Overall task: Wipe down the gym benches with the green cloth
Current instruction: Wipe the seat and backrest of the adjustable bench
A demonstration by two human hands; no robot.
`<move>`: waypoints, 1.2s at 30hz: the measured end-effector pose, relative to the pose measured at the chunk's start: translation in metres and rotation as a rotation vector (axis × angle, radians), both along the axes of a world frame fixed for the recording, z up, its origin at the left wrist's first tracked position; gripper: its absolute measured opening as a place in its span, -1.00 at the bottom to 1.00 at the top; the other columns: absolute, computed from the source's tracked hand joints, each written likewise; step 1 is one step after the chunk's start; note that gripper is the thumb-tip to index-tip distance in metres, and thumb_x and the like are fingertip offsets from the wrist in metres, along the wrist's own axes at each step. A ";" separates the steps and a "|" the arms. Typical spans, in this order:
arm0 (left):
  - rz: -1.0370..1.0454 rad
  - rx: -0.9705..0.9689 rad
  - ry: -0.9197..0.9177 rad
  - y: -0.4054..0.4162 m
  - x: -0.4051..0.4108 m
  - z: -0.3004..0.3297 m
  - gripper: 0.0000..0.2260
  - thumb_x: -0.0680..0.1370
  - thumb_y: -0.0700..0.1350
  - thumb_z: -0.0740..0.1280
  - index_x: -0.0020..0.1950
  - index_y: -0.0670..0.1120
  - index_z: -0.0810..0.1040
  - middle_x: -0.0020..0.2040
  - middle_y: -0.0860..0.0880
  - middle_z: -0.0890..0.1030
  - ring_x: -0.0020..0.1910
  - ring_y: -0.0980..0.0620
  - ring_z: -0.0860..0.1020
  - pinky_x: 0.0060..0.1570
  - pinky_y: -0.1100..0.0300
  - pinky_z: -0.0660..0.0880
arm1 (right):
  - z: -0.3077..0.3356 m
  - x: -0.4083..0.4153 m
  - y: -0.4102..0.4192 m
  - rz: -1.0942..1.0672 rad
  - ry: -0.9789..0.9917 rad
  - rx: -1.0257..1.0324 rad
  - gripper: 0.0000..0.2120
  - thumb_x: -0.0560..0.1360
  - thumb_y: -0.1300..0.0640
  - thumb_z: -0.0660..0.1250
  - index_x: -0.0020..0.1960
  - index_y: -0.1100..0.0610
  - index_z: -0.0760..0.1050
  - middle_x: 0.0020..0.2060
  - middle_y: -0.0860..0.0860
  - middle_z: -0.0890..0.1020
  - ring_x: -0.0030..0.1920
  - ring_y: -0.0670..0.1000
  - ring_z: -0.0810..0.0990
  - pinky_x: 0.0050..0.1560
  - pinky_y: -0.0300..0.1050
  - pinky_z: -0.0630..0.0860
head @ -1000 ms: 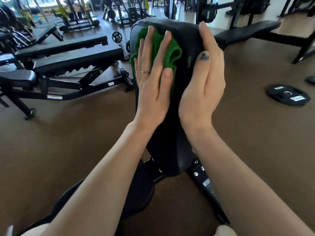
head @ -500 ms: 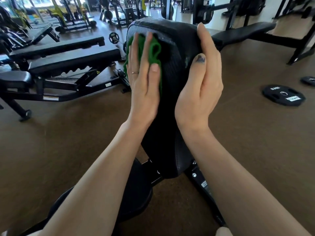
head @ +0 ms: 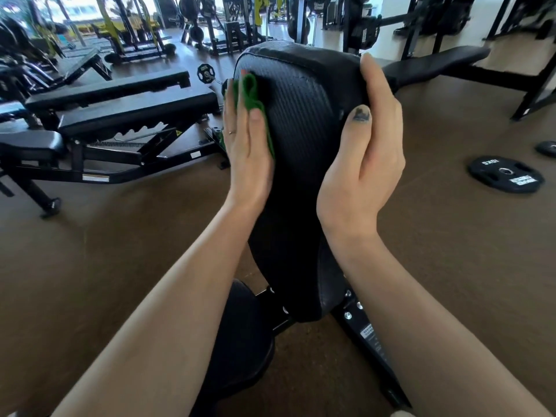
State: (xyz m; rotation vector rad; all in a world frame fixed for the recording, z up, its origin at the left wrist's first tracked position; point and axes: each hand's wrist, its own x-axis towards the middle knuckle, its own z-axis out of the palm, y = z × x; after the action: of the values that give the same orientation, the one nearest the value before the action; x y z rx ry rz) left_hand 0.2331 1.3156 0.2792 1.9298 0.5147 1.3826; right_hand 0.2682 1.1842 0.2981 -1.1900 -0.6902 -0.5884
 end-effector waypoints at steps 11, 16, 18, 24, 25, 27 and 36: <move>-0.013 0.277 -0.028 -0.031 0.007 0.023 -0.55 0.73 -0.03 0.02 0.63 -0.10 0.23 0.65 -0.20 0.16 0.66 -0.17 0.04 0.59 -0.24 0.01 | 0.003 -0.006 0.003 -0.066 0.010 -0.003 -0.56 0.66 0.18 0.07 0.47 0.25 0.48 0.18 0.01 0.62 0.09 -0.29 0.54 0.08 -0.43 0.37; -0.031 0.003 -0.071 -0.006 0.009 0.039 -0.47 0.67 0.15 -0.04 0.64 0.03 0.17 0.67 -0.06 0.13 0.60 0.15 0.01 0.63 -0.07 -0.05 | 0.003 -0.006 0.003 -0.044 0.008 -0.006 -0.56 0.66 0.16 0.08 0.46 0.24 0.48 0.19 0.01 0.62 0.08 -0.33 0.53 0.08 -0.44 0.36; -0.029 0.120 -0.035 -0.029 0.005 0.036 -0.53 0.70 0.10 -0.01 0.61 0.06 0.24 0.66 -0.08 0.13 0.63 0.08 0.00 0.61 -0.14 -0.01 | 0.003 -0.007 0.002 -0.051 0.009 -0.008 -0.56 0.66 0.15 0.08 0.46 0.23 0.49 0.22 0.03 0.62 0.12 -0.34 0.52 0.10 -0.45 0.35; -0.033 0.512 -0.019 -0.027 0.005 0.030 -0.58 0.73 0.05 0.02 0.47 -0.12 0.44 0.52 -0.25 0.35 0.56 -0.30 0.21 0.49 -0.32 0.13 | 0.004 -0.007 0.002 -0.042 0.020 -0.017 -0.55 0.65 0.13 0.08 0.47 0.21 0.48 0.25 0.02 0.61 0.17 -0.34 0.51 0.11 -0.46 0.36; -0.009 0.456 -0.015 -0.016 0.008 0.034 -0.56 0.73 0.08 0.01 0.48 -0.11 0.42 0.52 -0.22 0.34 0.58 -0.25 0.20 0.52 -0.29 0.12 | 0.004 -0.007 0.002 -0.046 0.017 -0.019 -0.55 0.66 0.14 0.08 0.47 0.22 0.48 0.25 0.01 0.61 0.16 -0.37 0.50 0.12 -0.47 0.35; 0.017 0.250 -0.023 0.003 0.012 0.041 -0.49 0.68 0.12 -0.02 0.54 -0.09 0.35 0.55 -0.03 0.27 0.59 -0.02 0.14 0.60 -0.12 0.04 | 0.004 -0.008 0.001 -0.055 0.009 -0.021 -0.56 0.65 0.15 0.09 0.46 0.23 0.48 0.23 0.01 0.61 0.14 -0.40 0.49 0.12 -0.49 0.33; -0.088 0.466 -0.040 -0.042 0.003 0.014 -0.60 0.71 -0.06 0.07 0.53 -0.12 0.38 0.59 -0.26 0.24 0.60 -0.30 0.14 0.50 -0.35 0.11 | 0.005 -0.009 0.002 -0.053 0.026 -0.019 -0.55 0.64 0.13 0.08 0.46 0.21 0.49 0.25 -0.01 0.60 0.20 -0.35 0.49 0.14 -0.48 0.34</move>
State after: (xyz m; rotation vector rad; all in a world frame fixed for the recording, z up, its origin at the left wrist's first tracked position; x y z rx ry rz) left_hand 0.2363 1.2734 0.2936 2.2493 0.0853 1.5815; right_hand 0.2590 1.1863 0.3034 -1.2349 -0.6456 -0.6107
